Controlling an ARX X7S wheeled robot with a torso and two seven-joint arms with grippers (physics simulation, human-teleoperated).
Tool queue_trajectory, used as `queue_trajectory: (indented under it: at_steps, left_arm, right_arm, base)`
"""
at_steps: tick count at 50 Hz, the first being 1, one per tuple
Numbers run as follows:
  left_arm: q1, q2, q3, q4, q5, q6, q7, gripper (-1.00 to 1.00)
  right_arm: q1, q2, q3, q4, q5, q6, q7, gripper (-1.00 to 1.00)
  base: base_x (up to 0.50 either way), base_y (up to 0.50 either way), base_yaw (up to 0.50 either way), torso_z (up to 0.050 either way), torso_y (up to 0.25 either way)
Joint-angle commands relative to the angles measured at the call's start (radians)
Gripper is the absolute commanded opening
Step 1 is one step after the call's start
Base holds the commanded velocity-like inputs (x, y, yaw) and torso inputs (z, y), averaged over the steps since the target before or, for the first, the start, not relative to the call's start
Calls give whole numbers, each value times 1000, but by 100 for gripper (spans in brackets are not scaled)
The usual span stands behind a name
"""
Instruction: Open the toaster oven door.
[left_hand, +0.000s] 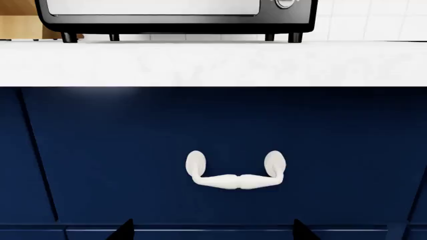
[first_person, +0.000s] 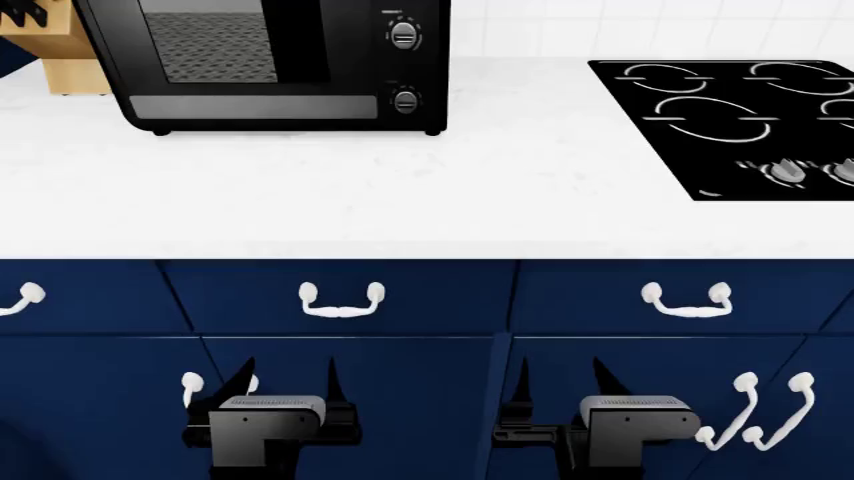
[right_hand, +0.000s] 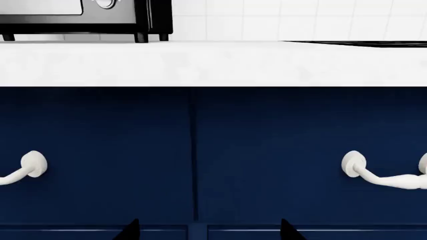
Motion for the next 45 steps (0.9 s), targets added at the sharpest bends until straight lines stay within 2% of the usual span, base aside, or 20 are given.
queue_trajectory:
  at_steps: [1,8,15,25,34,45]
  left_arm:
    - [2,-17,19,5,-10,-6,-21,100]
    - [13,-38,44,30,-46,-16,-37,100]
    - [13,-61,58,105,-68,-83,-46,100]
    - [-17,-113,69,275,-90,-262,-44,100]
    - [-108,-167,38,440,-145,-479,-33,100]
    - [-321,-262,-50,652,-252,-861,-26,100]
  right_arm:
    - [0,16,-19,3,14,-2,22,100]
    - [-1,38,-48,9,29,-9,55,100]
    - [21,57,-58,-6,49,11,67,100]
    - [109,80,-46,-61,96,111,78,100]
    - [219,103,-26,-131,157,256,86,100]
    - [411,157,-49,-207,166,437,84,100]
  base:
    - [0,0,0,0,0]
    - [0,0,0,0,0]
    - [0,0,0,50,0]
    - [0,0,0,50,0]
    - [0,0,0,50,0]
    - [0,0,0,50,0]
